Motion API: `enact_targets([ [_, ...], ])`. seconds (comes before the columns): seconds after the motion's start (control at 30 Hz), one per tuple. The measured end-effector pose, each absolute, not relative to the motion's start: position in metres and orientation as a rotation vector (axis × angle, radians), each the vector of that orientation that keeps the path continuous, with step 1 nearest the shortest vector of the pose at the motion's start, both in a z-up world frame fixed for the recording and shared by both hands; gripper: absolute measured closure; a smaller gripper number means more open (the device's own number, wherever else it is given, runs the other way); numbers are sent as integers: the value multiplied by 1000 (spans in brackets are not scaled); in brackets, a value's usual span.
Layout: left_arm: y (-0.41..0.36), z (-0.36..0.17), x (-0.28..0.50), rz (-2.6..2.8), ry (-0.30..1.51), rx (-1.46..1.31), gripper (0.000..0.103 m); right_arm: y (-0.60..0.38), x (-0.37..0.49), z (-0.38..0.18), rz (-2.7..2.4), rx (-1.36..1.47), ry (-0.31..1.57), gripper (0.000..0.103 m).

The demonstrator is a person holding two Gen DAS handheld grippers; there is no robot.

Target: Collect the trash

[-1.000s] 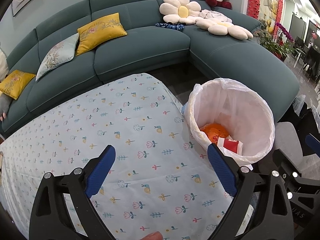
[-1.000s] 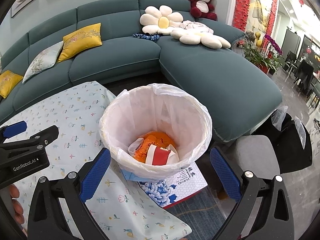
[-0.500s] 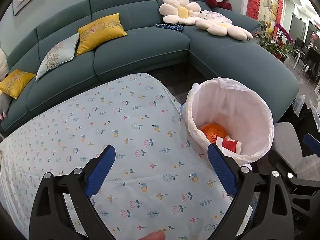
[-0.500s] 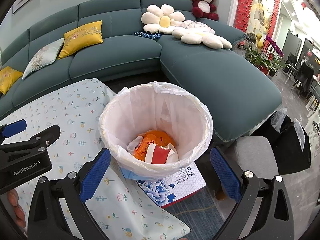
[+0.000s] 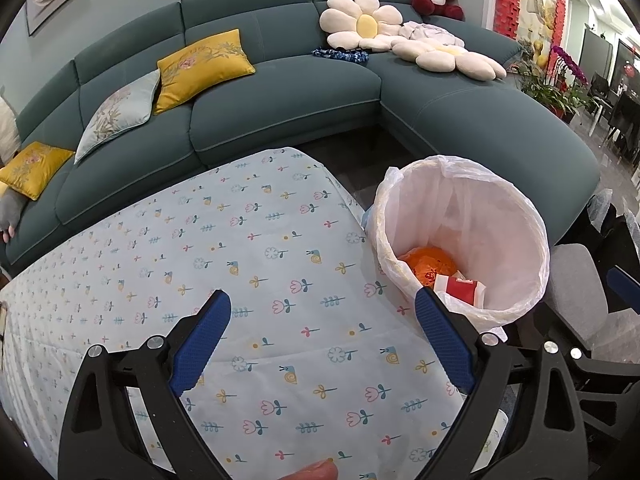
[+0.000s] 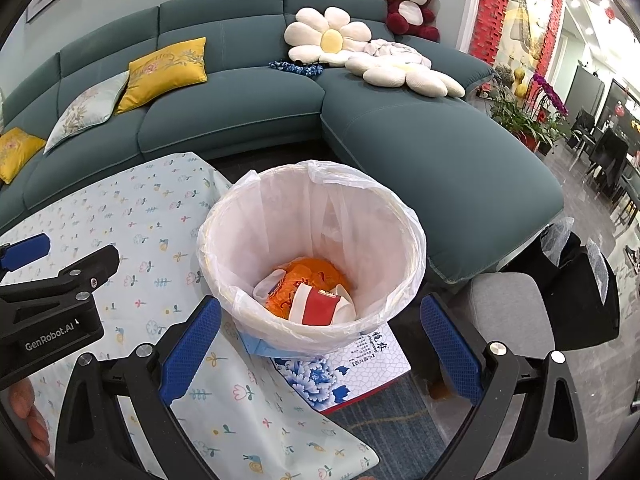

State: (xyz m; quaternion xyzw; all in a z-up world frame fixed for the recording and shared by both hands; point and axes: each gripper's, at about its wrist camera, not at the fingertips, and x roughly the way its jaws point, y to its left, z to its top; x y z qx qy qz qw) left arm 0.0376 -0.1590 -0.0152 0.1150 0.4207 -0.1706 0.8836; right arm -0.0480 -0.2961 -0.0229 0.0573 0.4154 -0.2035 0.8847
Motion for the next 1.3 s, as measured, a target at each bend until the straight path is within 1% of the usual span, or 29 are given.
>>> enact_targets([
  [1.3,-166,-21,33,-368,896,264,14,-303,-51,-29,-433,121,883,7],
])
